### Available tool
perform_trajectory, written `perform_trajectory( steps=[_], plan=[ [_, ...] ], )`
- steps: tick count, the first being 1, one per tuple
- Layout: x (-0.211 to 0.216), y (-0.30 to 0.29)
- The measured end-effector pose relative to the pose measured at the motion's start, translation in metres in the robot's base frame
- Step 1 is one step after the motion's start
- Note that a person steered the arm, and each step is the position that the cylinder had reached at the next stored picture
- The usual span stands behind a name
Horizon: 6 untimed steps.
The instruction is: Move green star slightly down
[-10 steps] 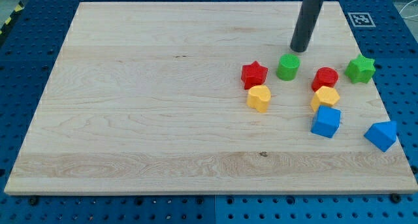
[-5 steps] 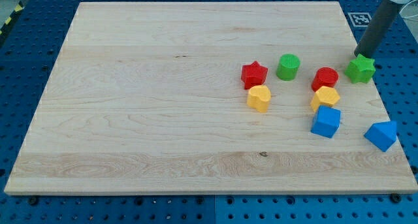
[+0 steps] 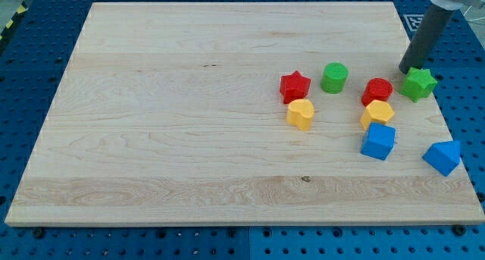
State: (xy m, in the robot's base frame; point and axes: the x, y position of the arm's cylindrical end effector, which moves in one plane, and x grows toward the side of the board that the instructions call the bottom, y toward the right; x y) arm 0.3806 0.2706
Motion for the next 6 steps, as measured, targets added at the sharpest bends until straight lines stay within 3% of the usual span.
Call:
perform_trajectory(
  steps=[6],
  plan=[
    [0.0185,-0.0121]
  ],
)
